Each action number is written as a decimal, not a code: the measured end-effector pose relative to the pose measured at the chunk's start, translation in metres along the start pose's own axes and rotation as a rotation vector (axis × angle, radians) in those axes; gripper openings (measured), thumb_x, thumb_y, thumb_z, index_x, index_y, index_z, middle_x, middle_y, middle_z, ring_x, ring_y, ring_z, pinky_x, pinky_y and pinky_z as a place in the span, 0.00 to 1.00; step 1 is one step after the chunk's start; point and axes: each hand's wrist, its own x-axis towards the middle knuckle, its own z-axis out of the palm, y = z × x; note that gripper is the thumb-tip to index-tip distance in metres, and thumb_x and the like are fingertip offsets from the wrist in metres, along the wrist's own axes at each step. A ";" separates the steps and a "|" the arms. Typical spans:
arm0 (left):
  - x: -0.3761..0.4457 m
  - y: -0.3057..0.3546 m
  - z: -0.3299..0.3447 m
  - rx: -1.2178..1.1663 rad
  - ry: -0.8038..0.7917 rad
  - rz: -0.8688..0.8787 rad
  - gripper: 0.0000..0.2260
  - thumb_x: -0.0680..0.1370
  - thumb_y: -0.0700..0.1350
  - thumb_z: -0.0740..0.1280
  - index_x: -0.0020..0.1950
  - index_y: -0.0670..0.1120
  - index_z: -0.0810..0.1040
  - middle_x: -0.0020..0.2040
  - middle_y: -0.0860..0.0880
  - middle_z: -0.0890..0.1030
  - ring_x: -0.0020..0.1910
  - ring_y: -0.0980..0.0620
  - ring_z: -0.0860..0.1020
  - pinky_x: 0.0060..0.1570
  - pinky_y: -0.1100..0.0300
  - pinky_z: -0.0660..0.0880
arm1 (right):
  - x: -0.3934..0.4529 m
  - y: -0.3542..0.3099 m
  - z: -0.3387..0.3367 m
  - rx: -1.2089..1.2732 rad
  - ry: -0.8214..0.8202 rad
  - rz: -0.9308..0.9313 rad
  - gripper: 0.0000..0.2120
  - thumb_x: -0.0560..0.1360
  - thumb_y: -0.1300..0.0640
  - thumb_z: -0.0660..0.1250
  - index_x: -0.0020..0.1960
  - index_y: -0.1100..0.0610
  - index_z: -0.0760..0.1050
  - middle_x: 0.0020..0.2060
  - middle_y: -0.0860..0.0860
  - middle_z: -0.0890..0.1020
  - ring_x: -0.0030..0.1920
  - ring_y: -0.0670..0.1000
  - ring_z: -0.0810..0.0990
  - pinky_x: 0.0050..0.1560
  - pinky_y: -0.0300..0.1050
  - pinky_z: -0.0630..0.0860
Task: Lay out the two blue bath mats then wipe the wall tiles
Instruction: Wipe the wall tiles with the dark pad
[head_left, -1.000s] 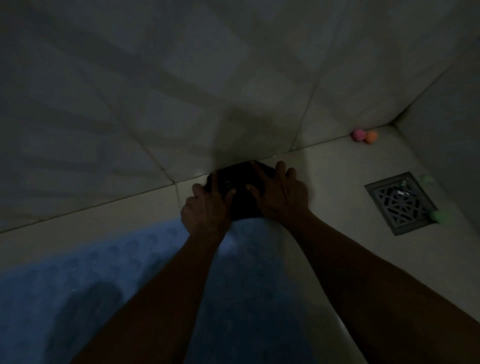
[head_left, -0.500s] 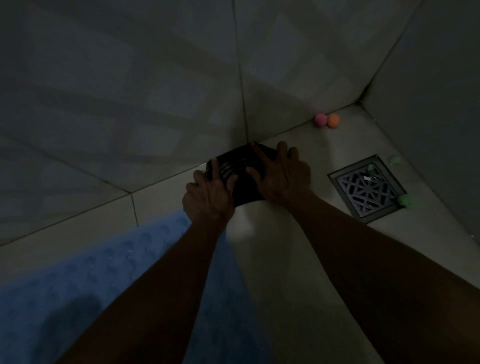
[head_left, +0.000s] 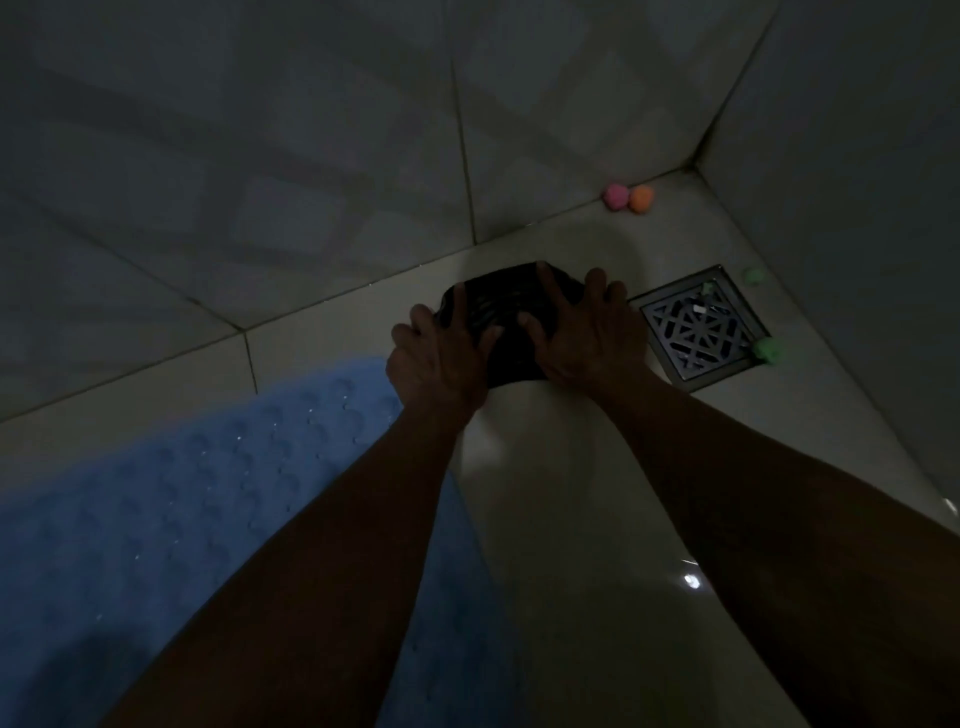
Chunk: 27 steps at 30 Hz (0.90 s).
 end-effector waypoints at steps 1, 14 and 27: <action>-0.006 0.000 0.000 0.006 -0.005 0.005 0.33 0.81 0.69 0.49 0.82 0.56 0.49 0.68 0.41 0.66 0.61 0.40 0.70 0.45 0.51 0.64 | -0.007 0.001 0.001 0.005 0.002 0.006 0.33 0.80 0.32 0.50 0.81 0.41 0.48 0.75 0.61 0.60 0.70 0.64 0.63 0.62 0.60 0.69; -0.087 -0.011 0.012 -0.036 -0.048 0.062 0.32 0.81 0.68 0.50 0.82 0.56 0.49 0.69 0.41 0.66 0.62 0.39 0.70 0.50 0.49 0.71 | -0.109 0.000 0.009 0.051 -0.081 0.155 0.33 0.81 0.33 0.48 0.81 0.41 0.42 0.73 0.58 0.60 0.69 0.62 0.63 0.58 0.57 0.72; -0.129 -0.029 0.024 0.015 -0.021 0.150 0.31 0.82 0.66 0.47 0.83 0.55 0.48 0.72 0.41 0.67 0.69 0.38 0.65 0.51 0.46 0.75 | -0.168 -0.011 0.018 0.021 -0.076 0.244 0.32 0.82 0.34 0.46 0.81 0.41 0.41 0.69 0.58 0.65 0.66 0.60 0.64 0.55 0.56 0.70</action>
